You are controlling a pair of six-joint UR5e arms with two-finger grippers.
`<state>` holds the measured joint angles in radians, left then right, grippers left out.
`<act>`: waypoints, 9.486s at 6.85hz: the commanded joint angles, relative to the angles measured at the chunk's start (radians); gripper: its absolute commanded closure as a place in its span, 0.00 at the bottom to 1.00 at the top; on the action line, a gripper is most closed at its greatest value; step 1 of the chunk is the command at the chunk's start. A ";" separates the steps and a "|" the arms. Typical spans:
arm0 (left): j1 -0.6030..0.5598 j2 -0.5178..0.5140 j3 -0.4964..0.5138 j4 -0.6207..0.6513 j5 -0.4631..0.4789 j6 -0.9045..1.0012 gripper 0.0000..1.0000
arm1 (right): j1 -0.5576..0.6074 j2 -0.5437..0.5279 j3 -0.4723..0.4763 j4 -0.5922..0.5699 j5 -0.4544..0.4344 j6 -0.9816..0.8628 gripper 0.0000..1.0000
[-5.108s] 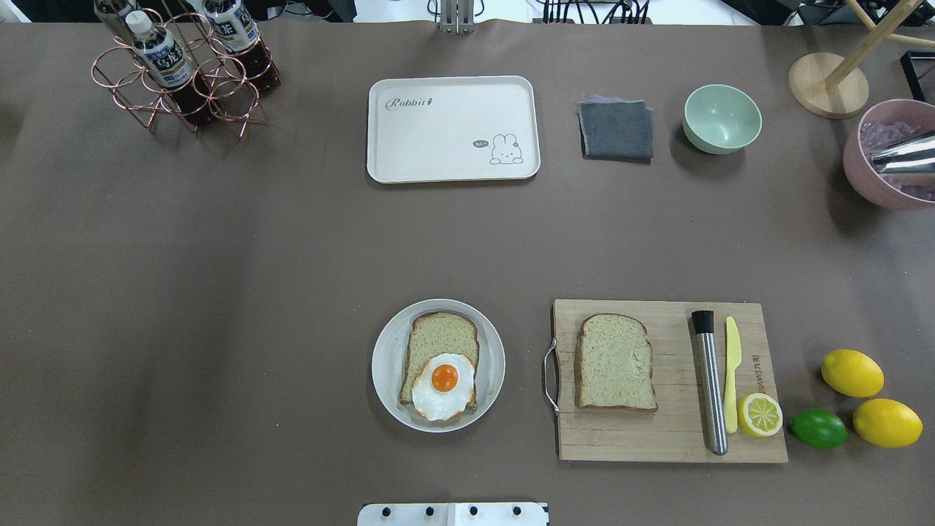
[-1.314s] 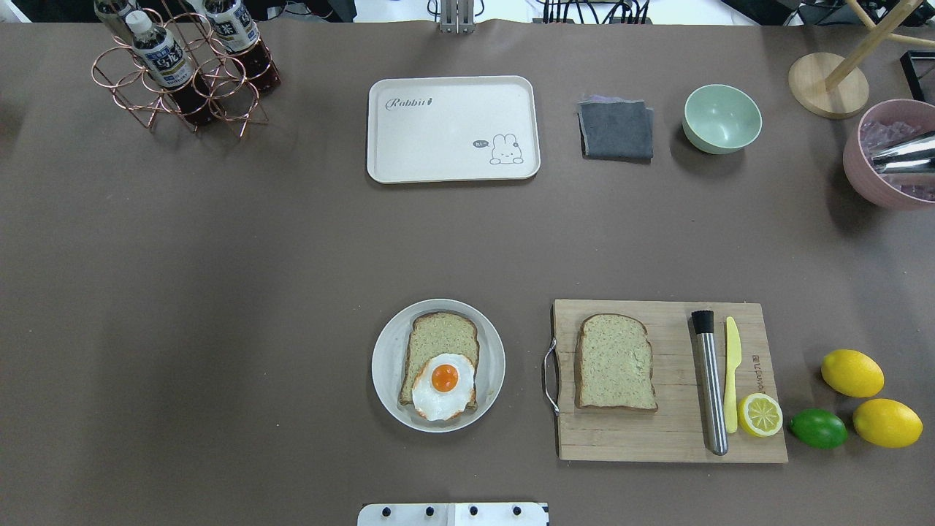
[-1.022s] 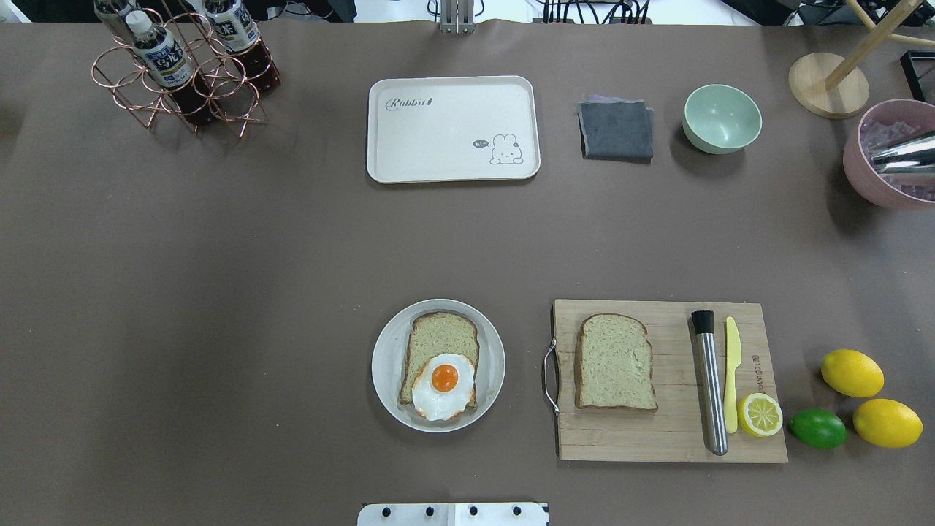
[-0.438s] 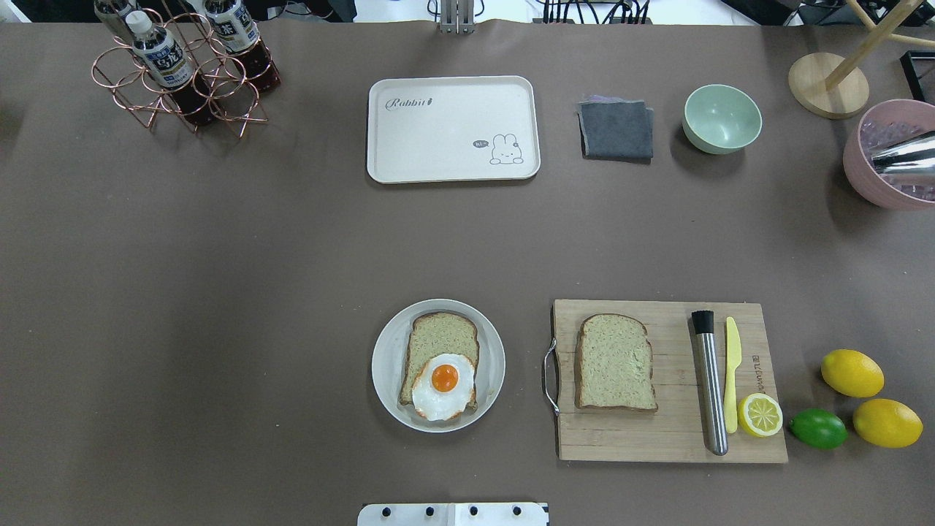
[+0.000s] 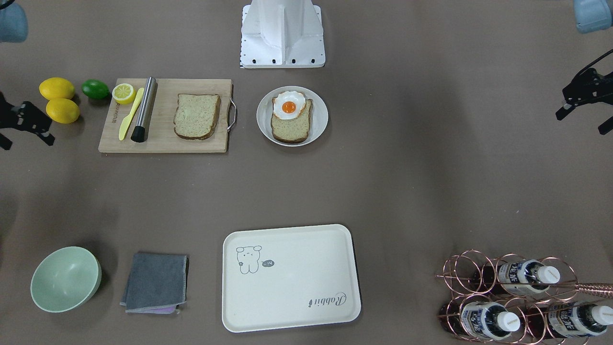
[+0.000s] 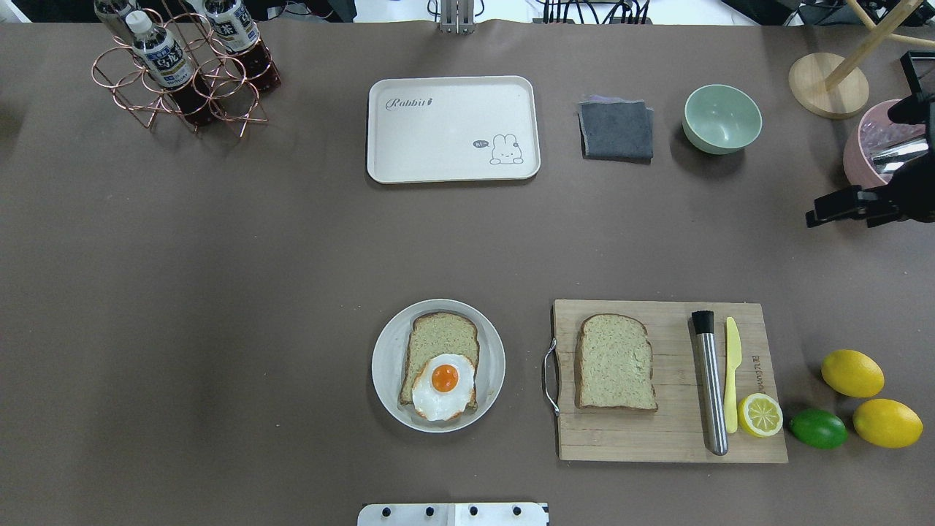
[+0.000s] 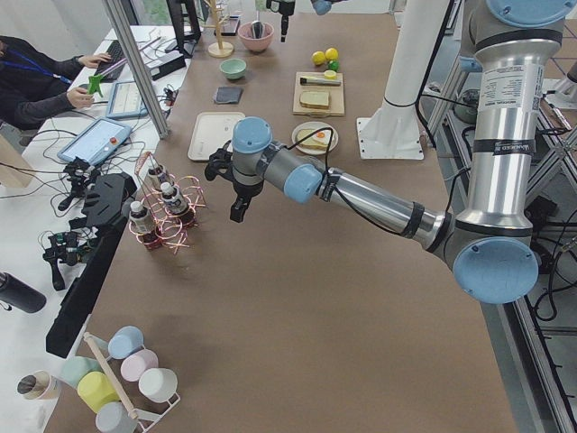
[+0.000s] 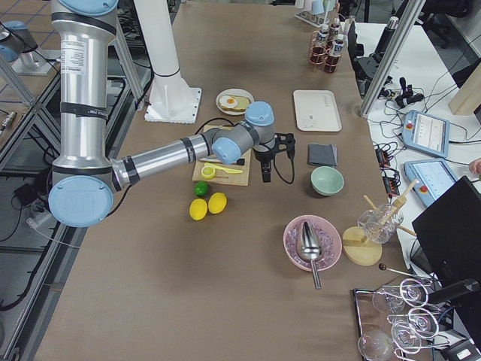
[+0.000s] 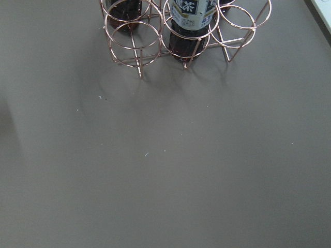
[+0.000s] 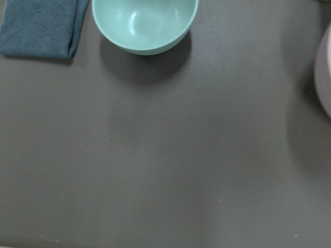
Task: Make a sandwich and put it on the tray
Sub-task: 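Move the right gripper over the bread slice on the wooden board, then grasp the bread slice with the right gripper and lift it, then carry the bread slice over the plate and lower onto the egg, then set the bread slice on top and open the right gripper, then withdraw the right arm while the left arm reaches toward the plate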
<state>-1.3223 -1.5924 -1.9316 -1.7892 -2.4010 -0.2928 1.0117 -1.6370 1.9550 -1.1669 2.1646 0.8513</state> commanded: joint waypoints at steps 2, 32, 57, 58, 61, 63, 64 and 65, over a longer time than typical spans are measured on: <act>0.109 0.000 -0.003 -0.146 0.011 -0.221 0.02 | -0.366 0.002 0.105 0.084 -0.233 0.390 0.03; 0.117 0.002 -0.015 -0.165 0.006 -0.241 0.02 | -0.623 0.414 0.041 0.009 -0.449 0.648 1.00; 0.257 -0.140 -0.009 -0.164 0.013 -0.487 0.02 | -0.296 0.436 -0.111 -0.209 -0.244 0.273 0.00; 0.318 -0.191 -0.009 -0.164 0.066 -0.564 0.02 | -0.221 0.422 -0.111 -0.306 -0.199 0.130 0.00; 0.542 -0.334 0.002 -0.148 0.253 -0.790 0.02 | 0.030 0.206 -0.103 -0.326 -0.093 -0.301 0.00; 0.577 -0.388 0.038 -0.145 0.293 -0.850 0.02 | 0.230 0.145 -0.113 -0.408 -0.006 -0.612 0.00; 0.612 -0.386 0.045 -0.145 0.298 -0.855 0.02 | 0.330 0.129 -0.113 -0.486 0.061 -0.773 0.00; 0.662 -0.390 0.052 -0.147 0.343 -0.856 0.02 | 0.393 0.097 -0.114 -0.502 0.107 -0.922 0.00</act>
<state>-0.7104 -1.9763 -1.8894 -1.9349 -2.0954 -1.1417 1.3102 -1.5066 1.8425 -1.6255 2.2075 0.1147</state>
